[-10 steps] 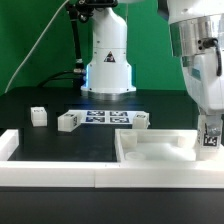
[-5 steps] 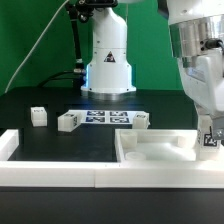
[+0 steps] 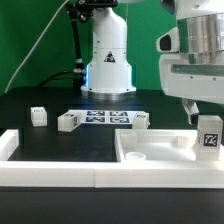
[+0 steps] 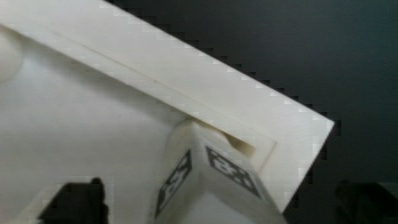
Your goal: Assemble one leg
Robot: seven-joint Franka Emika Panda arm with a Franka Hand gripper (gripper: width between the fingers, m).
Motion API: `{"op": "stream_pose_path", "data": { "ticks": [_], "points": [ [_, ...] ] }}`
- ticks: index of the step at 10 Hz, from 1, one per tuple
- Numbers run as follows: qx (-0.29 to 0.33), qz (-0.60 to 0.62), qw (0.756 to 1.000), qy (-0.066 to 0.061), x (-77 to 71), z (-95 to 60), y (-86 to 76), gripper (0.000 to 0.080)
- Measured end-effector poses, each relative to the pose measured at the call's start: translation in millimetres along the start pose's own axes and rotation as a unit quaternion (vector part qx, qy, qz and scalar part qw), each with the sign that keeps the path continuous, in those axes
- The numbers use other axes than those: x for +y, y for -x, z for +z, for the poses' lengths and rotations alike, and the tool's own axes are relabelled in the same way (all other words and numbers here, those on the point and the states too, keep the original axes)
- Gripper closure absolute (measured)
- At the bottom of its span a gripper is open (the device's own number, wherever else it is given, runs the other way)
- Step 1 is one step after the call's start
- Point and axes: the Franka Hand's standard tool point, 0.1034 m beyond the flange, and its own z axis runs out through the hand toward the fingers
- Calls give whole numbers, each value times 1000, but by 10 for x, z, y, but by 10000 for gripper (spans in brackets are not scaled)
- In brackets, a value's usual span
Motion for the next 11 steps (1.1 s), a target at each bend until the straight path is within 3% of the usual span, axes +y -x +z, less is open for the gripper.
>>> {"op": "stream_pose_path", "data": {
  "ticks": [4,8,11],
  "points": [
    [16,-161,987,16,18,0,-19,151],
    [8,-323,946,33,48,-5,-43,151],
    [6,-402,915,32,63,-14,-98,151]
  ]
}}
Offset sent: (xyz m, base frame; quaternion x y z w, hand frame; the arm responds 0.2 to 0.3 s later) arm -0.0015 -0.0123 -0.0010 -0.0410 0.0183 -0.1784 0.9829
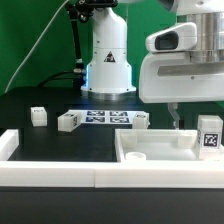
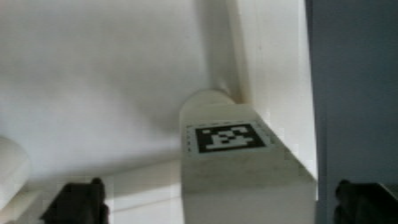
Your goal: Assemble one leg
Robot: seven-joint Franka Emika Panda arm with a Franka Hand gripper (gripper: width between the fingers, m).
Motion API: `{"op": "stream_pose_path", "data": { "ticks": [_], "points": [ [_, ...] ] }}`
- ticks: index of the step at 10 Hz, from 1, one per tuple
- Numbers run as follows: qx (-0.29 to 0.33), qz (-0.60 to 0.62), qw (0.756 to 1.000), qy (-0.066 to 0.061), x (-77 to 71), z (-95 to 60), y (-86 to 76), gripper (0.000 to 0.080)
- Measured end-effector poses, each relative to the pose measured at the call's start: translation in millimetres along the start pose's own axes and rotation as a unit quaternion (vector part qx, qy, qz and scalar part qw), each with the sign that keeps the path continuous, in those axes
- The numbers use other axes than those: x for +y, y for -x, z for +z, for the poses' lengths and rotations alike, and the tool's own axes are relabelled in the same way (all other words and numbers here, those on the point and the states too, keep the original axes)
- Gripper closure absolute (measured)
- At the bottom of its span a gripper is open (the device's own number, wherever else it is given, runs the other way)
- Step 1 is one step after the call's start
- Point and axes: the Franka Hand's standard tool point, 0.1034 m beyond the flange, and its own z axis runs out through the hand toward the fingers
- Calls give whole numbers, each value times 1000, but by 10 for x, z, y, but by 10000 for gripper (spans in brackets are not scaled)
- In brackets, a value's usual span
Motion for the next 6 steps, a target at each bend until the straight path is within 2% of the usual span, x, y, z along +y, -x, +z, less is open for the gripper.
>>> {"op": "stream_pose_path", "data": {
  "ticks": [2,3,4,6],
  "points": [
    [0,-3,1000,0,0,0,0,418],
    [0,-3,1000,0,0,0,-1,418],
    [0,2,1000,0,0,-1,-2,509],
    [0,18,1000,0,0,-1,-2,509]
  ]
}}
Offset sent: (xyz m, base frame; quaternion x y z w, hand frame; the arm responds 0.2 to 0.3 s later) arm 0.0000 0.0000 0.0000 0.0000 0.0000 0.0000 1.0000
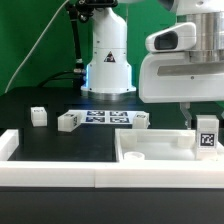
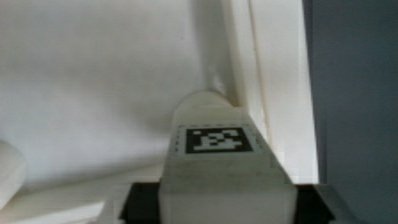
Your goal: Assemble one leg
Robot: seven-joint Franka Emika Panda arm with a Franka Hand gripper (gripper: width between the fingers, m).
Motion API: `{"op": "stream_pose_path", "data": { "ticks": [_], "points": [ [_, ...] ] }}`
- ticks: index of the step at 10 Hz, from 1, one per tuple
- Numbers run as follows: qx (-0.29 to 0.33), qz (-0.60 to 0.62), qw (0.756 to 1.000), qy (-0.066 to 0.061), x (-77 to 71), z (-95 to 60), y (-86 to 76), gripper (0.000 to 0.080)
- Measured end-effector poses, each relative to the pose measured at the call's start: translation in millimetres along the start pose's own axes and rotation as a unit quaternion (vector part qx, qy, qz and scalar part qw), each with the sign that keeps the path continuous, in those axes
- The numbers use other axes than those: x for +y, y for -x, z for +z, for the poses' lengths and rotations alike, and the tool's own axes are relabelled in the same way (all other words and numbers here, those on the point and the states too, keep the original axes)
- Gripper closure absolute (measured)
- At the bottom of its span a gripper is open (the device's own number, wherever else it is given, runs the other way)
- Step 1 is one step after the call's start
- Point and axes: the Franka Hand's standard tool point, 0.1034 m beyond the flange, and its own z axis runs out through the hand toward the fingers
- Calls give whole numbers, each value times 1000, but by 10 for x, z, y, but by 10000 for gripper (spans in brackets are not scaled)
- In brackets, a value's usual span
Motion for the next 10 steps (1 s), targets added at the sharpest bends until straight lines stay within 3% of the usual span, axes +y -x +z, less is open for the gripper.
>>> {"op": "stream_pose_path", "data": {
  "ticks": [5,8,10],
  "points": [
    [3,218,976,-8,-18,3,-6,508],
    [16,365,931,-19,-18,3,7,508],
    [11,491,870,-29,-31,6,17,508]
  ]
}}
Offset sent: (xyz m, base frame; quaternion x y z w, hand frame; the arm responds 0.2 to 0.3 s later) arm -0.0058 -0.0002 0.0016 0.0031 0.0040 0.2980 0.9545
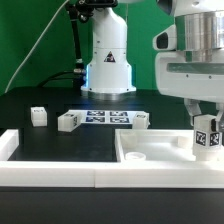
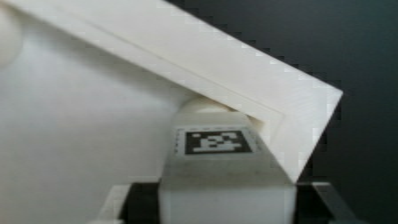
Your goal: Assemble one leg
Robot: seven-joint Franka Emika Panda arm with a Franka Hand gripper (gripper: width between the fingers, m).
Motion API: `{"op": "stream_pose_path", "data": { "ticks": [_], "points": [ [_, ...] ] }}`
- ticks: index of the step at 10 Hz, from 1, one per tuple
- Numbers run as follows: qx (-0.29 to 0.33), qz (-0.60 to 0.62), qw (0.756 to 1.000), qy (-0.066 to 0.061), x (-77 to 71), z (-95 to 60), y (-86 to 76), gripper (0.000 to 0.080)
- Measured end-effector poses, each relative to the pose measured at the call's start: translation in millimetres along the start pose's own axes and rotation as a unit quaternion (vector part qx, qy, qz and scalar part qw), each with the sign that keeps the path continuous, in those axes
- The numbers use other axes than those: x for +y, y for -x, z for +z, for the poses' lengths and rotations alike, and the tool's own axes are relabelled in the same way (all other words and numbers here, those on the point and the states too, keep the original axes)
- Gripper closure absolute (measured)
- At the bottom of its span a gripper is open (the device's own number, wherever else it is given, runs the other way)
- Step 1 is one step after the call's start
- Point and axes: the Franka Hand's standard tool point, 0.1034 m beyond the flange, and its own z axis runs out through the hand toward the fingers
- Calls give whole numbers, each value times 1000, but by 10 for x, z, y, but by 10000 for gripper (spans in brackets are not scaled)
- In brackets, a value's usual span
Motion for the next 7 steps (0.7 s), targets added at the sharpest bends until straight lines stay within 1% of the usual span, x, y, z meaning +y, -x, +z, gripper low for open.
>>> {"op": "stream_pose_path", "data": {
  "ticks": [2,3,6,7],
  "points": [
    [-7,86,996,-3,-3,3,12,508],
    [-13,140,990,-5,-9,6,22,508],
    [-21,231,973,-6,-16,6,7,507],
    [-21,243,970,-7,-18,7,11,507]
  ]
}}
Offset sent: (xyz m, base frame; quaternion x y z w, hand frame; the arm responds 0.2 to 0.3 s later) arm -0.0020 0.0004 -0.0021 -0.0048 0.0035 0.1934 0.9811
